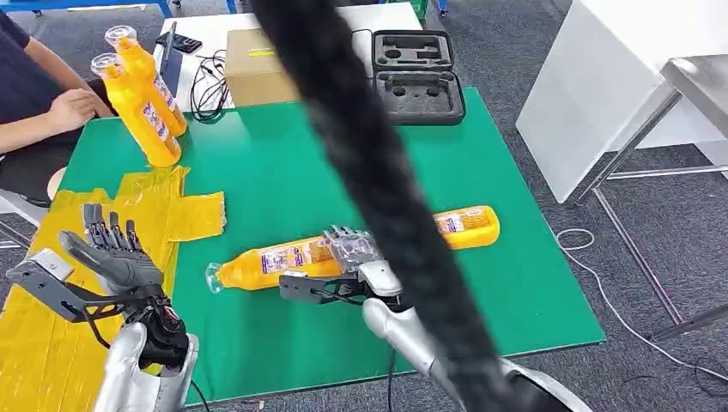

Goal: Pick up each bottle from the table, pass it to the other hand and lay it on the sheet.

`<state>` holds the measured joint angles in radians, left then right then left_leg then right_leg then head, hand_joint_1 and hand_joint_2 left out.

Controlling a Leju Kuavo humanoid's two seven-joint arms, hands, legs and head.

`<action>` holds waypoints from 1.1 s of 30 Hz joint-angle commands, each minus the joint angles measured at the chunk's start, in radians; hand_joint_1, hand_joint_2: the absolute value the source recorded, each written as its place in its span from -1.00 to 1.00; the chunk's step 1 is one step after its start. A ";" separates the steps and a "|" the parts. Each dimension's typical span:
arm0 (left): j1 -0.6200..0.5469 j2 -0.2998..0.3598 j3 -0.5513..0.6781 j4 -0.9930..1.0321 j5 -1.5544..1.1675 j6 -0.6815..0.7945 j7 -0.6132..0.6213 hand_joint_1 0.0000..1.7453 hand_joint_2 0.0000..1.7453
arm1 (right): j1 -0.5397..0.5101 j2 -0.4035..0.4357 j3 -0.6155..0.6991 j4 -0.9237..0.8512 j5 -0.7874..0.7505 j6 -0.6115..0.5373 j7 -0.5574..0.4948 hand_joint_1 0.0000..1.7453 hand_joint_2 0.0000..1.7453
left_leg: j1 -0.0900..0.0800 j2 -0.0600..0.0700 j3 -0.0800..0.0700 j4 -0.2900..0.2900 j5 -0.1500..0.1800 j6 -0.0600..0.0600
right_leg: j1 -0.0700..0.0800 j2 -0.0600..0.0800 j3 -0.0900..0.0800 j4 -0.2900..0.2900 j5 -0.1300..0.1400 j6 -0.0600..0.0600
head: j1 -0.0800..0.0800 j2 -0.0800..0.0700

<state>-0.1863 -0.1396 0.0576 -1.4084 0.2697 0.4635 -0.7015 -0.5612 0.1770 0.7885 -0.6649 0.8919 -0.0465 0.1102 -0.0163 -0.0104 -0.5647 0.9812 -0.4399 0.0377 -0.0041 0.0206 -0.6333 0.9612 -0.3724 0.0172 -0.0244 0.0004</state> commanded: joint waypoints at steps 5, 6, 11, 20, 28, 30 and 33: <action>-0.039 0.007 -0.018 0.064 0.009 -0.003 0.003 -1.00 -1.00 | -0.033 0.008 0.063 0.068 0.090 -0.061 0.041 -1.00 1.00 | 0.001 -0.001 0.006 0.000 -0.002 -0.004 | 0.001 -0.004 0.006 0.000 -0.003 0.000 | 0.000 0.000; -0.039 0.007 -0.018 0.065 0.010 -0.004 0.003 -1.00 -1.00 | -0.034 0.007 0.063 0.066 0.103 -0.067 0.048 -1.00 1.00 | 0.001 -0.001 0.005 0.000 -0.002 -0.003 | 0.001 -0.003 0.006 0.000 -0.003 0.000 | 0.000 0.000; -0.045 0.005 -0.019 0.069 0.010 -0.005 0.003 -1.00 -1.00 | -0.034 0.012 0.056 0.064 0.124 -0.062 0.055 -1.00 1.00 | 0.001 -0.001 0.006 0.001 -0.003 -0.004 | 0.002 -0.004 0.007 0.001 -0.004 0.000 | 0.000 0.000; -0.050 0.004 -0.023 0.073 0.011 -0.007 0.003 -1.00 -1.00 | -0.032 0.017 0.058 0.080 0.134 -0.050 0.056 -1.00 1.00 | 0.001 -0.001 0.005 0.000 -0.002 -0.004 | 0.001 -0.004 0.006 0.000 -0.003 0.000 | 0.000 0.000; -0.050 0.004 -0.023 0.073 0.011 -0.007 0.003 -1.00 -1.00 | -0.032 0.017 0.058 0.080 0.134 -0.050 0.056 -1.00 1.00 | 0.001 -0.001 0.004 0.000 -0.001 -0.003 | 0.001 -0.003 0.004 0.000 -0.002 0.000 | 0.000 0.000; -0.050 0.004 -0.023 0.073 0.011 -0.007 0.003 -1.00 -1.00 | -0.032 0.017 0.058 0.080 0.134 -0.050 0.056 -1.00 1.00 | 0.001 -0.001 0.004 0.000 -0.002 -0.003 | 0.001 -0.004 0.005 0.000 -0.002 0.000 | 0.000 0.000; -0.050 0.004 -0.023 0.073 0.011 -0.007 0.003 -1.00 -1.00 | -0.032 0.017 0.058 0.080 0.134 -0.050 0.056 -1.00 1.00 | 0.000 -0.001 0.002 0.000 0.000 -0.002 | 0.000 -0.002 0.002 0.000 -0.001 0.000 | 0.000 0.000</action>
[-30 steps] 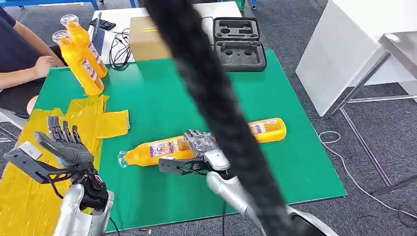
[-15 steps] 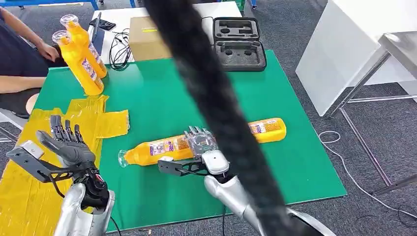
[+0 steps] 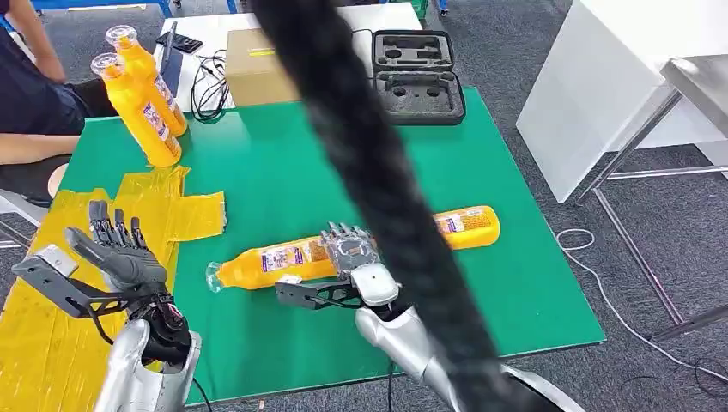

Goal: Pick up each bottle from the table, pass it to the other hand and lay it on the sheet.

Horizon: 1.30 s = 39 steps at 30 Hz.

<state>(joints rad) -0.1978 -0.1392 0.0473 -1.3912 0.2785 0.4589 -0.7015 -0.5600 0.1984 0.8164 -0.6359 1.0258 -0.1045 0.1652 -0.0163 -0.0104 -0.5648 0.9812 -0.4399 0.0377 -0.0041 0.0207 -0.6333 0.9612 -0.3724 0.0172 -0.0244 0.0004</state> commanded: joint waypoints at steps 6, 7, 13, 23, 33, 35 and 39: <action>-0.049 0.004 -0.018 0.069 0.009 -0.006 0.003 -1.00 -1.00 | -0.038 0.002 0.027 0.080 0.001 0.021 0.001 -1.00 1.00 | 0.000 -0.001 0.002 0.000 0.000 -0.002 | 0.000 -0.003 0.002 0.000 -0.001 0.000 | 0.000 0.000; -0.055 0.003 -0.020 0.074 0.010 -0.006 0.003 -1.00 -1.00 | -0.042 0.008 0.025 0.097 0.000 0.031 0.000 -1.00 1.00 | 0.001 -0.002 0.004 0.000 -0.001 -0.003 | 0.001 -0.004 0.004 0.000 -0.002 0.000 | 0.000 0.000; -0.062 0.006 -0.024 0.079 0.014 -0.006 0.003 -1.00 -1.00 | -0.057 0.030 0.019 0.151 -0.002 0.053 -0.021 -1.00 1.00 | 0.001 -0.001 0.006 0.001 -0.002 -0.004 | 0.001 -0.004 0.006 0.000 -0.003 0.000 | 0.000 0.000; -0.086 0.002 -0.027 0.108 0.020 -0.009 0.003 -1.00 -1.00 | -0.068 0.055 0.049 0.236 0.036 0.093 -0.007 -1.00 1.00 | 0.001 -0.002 0.006 0.000 -0.002 -0.004 | 0.002 -0.005 0.007 0.000 -0.003 0.000 | 0.000 0.000; -0.087 0.002 -0.038 0.115 0.023 -0.007 0.003 -1.00 -1.00 | -0.063 0.052 0.063 0.241 0.061 0.086 0.006 -1.00 1.00 | 0.001 -0.003 0.007 -0.001 -0.001 -0.003 | 0.001 -0.005 0.007 -0.001 -0.002 0.000 | 0.000 0.000; -0.087 0.002 -0.038 0.115 0.023 -0.007 0.003 -1.00 -1.00 | -0.063 0.052 0.063 0.241 0.061 0.086 0.006 -1.00 1.00 | 0.001 -0.002 0.006 -0.001 -0.001 -0.003 | 0.001 -0.004 0.007 -0.001 -0.002 0.000 | 0.000 0.000; -0.089 0.003 -0.039 0.117 0.027 -0.009 0.003 -1.00 -1.00 | -0.066 0.052 0.062 0.239 0.062 0.089 0.008 -1.00 1.00 | 0.002 -0.003 0.009 0.000 -0.002 -0.004 | 0.002 -0.006 0.010 -0.001 -0.003 0.000 | 0.000 0.000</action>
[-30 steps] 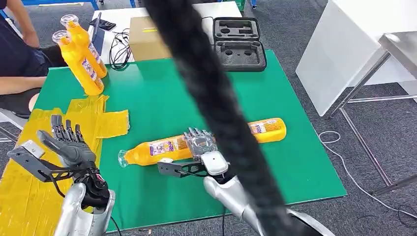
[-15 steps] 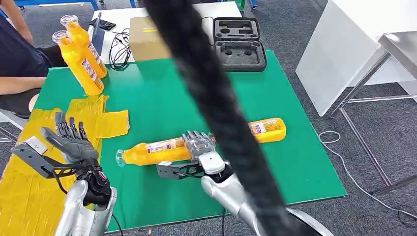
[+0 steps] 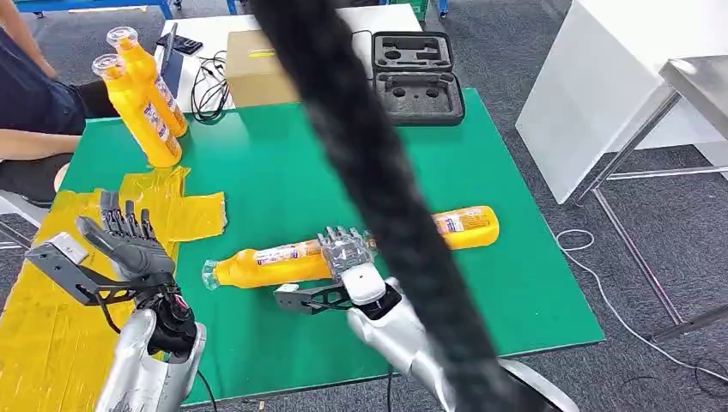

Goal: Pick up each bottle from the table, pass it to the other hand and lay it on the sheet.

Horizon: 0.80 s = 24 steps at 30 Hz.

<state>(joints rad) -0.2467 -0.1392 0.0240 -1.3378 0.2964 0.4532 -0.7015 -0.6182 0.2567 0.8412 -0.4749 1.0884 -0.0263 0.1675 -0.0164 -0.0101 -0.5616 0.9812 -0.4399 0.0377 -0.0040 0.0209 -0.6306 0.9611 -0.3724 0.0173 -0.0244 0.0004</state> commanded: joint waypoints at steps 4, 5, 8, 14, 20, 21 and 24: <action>-0.043 0.003 -0.020 0.066 0.010 -0.004 0.003 -1.00 -1.00 | -0.002 -0.010 0.037 0.080 0.010 0.017 0.019 -1.00 1.00 | 0.002 -0.003 0.006 0.000 -0.002 -0.004 | 0.002 -0.006 0.007 -0.001 -0.003 0.000 | 0.000 0.000; -0.043 0.004 -0.022 0.065 0.010 -0.003 0.003 -1.00 -1.00 | 0.000 -0.012 0.029 0.072 0.006 0.002 0.019 -1.00 1.00 | 0.003 -0.003 0.008 0.001 -0.003 -0.006 | 0.003 -0.007 0.010 0.000 -0.004 0.000 | 0.000 0.000; -0.033 0.005 -0.016 0.055 0.010 -0.004 0.003 -1.00 -1.00 | -0.002 -0.021 0.007 0.033 0.002 -0.048 0.018 -1.00 1.00 | 0.001 -0.003 0.004 -0.001 -0.001 -0.002 | 0.001 -0.004 0.005 -0.001 -0.002 0.000 | 0.000 0.000; -0.032 0.003 -0.013 0.052 0.006 -0.010 0.003 -1.00 -1.00 | 0.009 -0.023 -0.005 -0.023 0.006 -0.044 0.008 -1.00 1.00 | 0.000 -0.001 0.003 0.000 -0.001 -0.002 | 0.000 -0.003 0.003 0.000 -0.001 0.000 | 0.000 0.000; -0.028 0.003 -0.008 0.046 0.003 -0.006 0.003 -1.00 -1.00 | 0.014 -0.019 -0.012 -0.025 0.006 -0.069 0.013 -1.00 1.00 | 0.001 -0.002 0.004 0.000 -0.001 -0.003 | 0.001 -0.004 0.005 -0.001 -0.002 0.000 | 0.000 0.000; -0.025 0.003 -0.006 0.040 0.000 -0.004 0.003 -1.00 -1.00 | 0.015 -0.019 -0.015 -0.027 0.009 -0.085 0.020 -1.00 1.00 | 0.001 -0.002 0.004 0.000 -0.002 -0.003 | 0.001 -0.005 0.006 0.000 -0.002 0.000 | 0.000 0.000; -0.015 0.004 0.002 0.027 -0.003 -0.002 0.003 -1.00 -1.00 | 0.018 -0.019 -0.016 -0.036 0.018 -0.113 0.027 -1.00 1.00 | 0.002 -0.002 0.005 0.000 -0.002 -0.004 | 0.002 -0.005 0.006 0.000 -0.003 0.000 | 0.000 0.000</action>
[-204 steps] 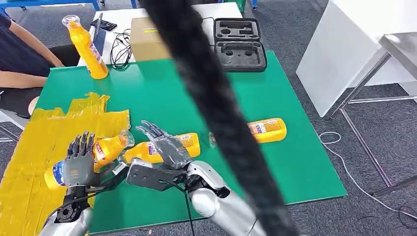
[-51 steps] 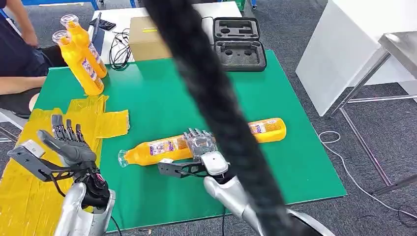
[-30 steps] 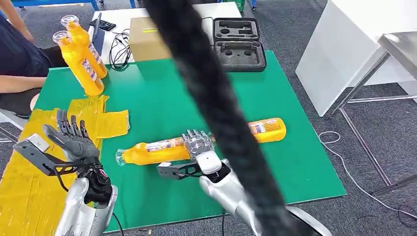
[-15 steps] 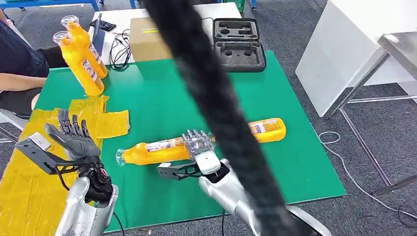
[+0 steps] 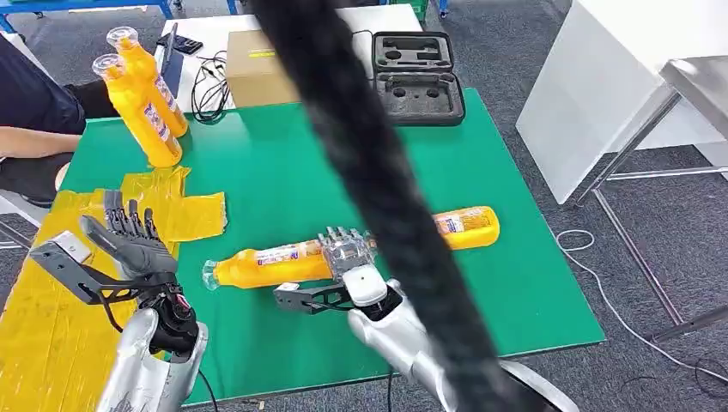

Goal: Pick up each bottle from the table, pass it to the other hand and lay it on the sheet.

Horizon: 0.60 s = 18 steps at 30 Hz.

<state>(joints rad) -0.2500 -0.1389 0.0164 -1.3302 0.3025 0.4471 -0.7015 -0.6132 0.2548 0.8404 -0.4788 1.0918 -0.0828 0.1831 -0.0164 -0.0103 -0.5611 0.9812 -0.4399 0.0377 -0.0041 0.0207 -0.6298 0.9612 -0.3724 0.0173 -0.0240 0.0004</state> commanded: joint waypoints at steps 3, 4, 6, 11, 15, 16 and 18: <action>0.006 0.006 0.025 0.003 -0.012 0.002 0.003 -1.00 -1.00 | 0.031 -0.025 -0.031 -0.094 0.014 -0.077 0.009 -1.00 1.00 | 0.001 0.000 0.003 0.000 -0.002 -0.003 | 0.001 -0.002 0.004 0.000 -0.002 0.000 | 0.000 0.000; 0.010 0.007 0.027 0.001 -0.010 0.001 0.003 -1.00 -1.00 | 0.036 -0.026 -0.030 -0.104 0.015 -0.075 0.009 -1.00 1.00 | 0.001 0.000 0.003 0.000 -0.002 -0.003 | 0.001 -0.002 0.004 0.000 -0.002 0.000 | 0.000 0.000; 0.012 0.007 0.030 0.000 -0.009 -0.004 0.003 -1.00 -1.00 | 0.048 -0.026 -0.027 -0.128 0.016 -0.065 0.008 -1.00 1.00 | 0.001 0.000 0.003 0.000 -0.002 -0.003 | 0.001 -0.002 0.004 0.000 -0.002 0.000 | 0.000 0.000; 0.017 0.003 0.033 -0.007 -0.016 -0.007 0.003 -1.00 -1.00 | 0.059 -0.028 -0.016 -0.135 0.023 -0.047 0.004 -1.00 1.00 | 0.001 -0.001 0.001 0.000 -0.001 -0.002 | 0.001 -0.002 0.002 -0.001 -0.001 0.000 | 0.000 0.000; 0.019 0.003 0.035 -0.007 -0.015 -0.007 0.003 -1.00 -1.00 | 0.056 -0.024 -0.012 -0.125 0.025 -0.042 0.001 -1.00 1.00 | 0.001 0.000 0.000 0.000 -0.001 -0.002 | 0.000 -0.002 0.001 0.000 -0.001 0.000 | 0.000 0.000; 0.019 0.003 0.035 -0.007 -0.015 -0.007 0.003 -1.00 -1.00 | 0.056 -0.024 -0.012 -0.125 0.025 -0.042 0.001 -1.00 1.00 | 0.001 0.000 0.002 0.000 -0.002 -0.003 | 0.001 -0.002 0.003 0.000 -0.002 0.000 | 0.000 0.000; 0.019 0.003 0.035 -0.007 -0.015 -0.007 0.003 -1.00 -1.00 | 0.056 -0.024 -0.012 -0.125 0.025 -0.042 0.001 -1.00 1.00 | 0.001 -0.001 0.002 0.000 -0.002 -0.003 | 0.001 -0.003 0.003 0.000 -0.002 0.000 | 0.000 0.000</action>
<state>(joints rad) -0.2167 -0.1366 0.0267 -1.3527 0.2880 0.4437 -0.7015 -0.5389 0.2518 0.8240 -0.5974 1.1154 -0.1366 0.1881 -0.0163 -0.0105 -0.5627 0.9812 -0.4399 0.0377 -0.0041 0.0206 -0.6309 0.9612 -0.3724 0.0173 -0.0240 0.0004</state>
